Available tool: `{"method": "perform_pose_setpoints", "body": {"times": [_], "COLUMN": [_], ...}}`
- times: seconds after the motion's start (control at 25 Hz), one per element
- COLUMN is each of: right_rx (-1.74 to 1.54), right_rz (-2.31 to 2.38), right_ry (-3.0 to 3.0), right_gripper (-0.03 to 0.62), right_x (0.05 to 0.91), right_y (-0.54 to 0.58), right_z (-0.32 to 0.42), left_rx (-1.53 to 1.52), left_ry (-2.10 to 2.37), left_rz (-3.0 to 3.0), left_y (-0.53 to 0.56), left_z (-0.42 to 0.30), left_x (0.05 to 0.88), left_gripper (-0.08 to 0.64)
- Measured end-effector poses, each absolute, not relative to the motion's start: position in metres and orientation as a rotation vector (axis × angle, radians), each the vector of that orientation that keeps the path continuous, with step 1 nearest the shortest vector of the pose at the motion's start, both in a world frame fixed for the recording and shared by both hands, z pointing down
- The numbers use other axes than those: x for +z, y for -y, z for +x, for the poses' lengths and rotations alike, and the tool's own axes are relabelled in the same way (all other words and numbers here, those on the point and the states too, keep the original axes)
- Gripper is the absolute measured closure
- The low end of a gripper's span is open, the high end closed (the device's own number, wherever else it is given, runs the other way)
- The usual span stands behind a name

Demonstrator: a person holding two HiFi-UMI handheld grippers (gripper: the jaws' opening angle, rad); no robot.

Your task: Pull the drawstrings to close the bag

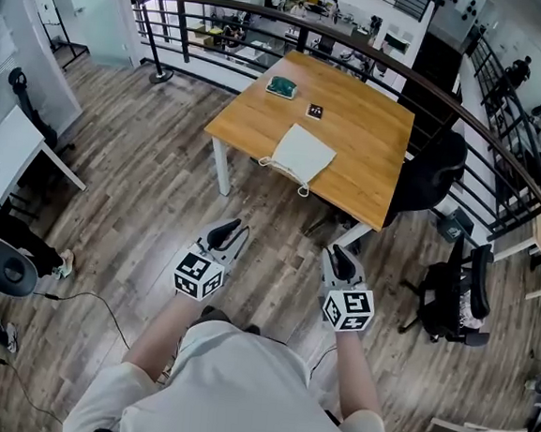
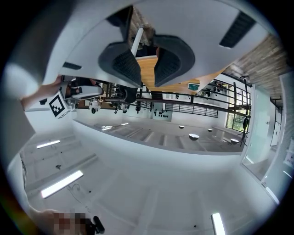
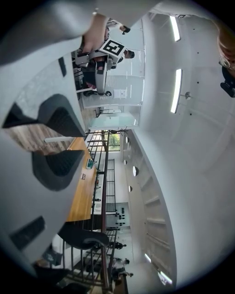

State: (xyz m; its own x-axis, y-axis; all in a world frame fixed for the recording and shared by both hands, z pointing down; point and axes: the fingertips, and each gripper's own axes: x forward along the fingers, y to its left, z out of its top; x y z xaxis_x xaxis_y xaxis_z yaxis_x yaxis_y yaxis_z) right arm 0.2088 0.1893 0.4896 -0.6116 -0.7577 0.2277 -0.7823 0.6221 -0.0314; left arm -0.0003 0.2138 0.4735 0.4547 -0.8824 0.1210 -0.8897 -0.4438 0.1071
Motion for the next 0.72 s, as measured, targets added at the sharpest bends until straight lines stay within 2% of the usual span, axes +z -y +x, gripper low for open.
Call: {"method": "perform_pose_setpoints", "body": {"times": [0.72], "right_rx": [0.251], "right_rz": [1.335], "right_ry": [2.585], "right_gripper": [0.518], "right_x": [0.511], "right_y": [-0.111], "right_z": [0.153], "left_rx": [0.131], "left_ry": [1.453], "left_rz": [2.590], "left_y": [-0.125], "left_z": [-0.047], "left_x": [0.493], "left_gripper": [0.477]}}
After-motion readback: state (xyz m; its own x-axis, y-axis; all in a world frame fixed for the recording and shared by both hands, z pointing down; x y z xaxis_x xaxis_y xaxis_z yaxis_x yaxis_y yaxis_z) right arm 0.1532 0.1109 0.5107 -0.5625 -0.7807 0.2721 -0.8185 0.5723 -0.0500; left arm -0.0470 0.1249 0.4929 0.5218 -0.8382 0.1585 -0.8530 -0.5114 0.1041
